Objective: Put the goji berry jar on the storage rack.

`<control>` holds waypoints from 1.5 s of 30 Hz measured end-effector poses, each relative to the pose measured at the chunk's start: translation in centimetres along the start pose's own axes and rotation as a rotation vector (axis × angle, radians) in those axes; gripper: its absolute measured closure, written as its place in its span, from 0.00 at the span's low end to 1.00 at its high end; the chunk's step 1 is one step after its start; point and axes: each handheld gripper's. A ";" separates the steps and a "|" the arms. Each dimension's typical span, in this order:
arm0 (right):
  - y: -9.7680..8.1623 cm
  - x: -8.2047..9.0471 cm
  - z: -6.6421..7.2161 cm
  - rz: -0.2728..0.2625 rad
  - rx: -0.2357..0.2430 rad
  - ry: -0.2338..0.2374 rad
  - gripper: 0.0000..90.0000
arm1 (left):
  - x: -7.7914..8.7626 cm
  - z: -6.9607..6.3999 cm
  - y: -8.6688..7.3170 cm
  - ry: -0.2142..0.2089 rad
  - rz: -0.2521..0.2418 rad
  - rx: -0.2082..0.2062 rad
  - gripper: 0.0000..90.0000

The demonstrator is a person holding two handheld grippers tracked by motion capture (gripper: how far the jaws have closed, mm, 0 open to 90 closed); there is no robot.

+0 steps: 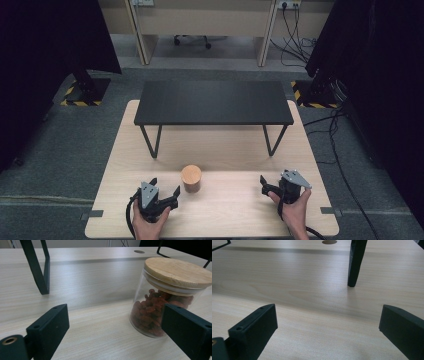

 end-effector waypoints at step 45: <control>0.1 -0.1 0.0 0.004 -0.002 -0.003 0.02 | -3.4 0.1 1.3 -0.212 -0.033 -0.100 0.08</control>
Point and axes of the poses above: each handheld gripper's, and its own axes: x roughly backward along the jaws, y roughly out of its top, z roughly to its left, and after that the axes turned 14 degrees about -x, right-handed
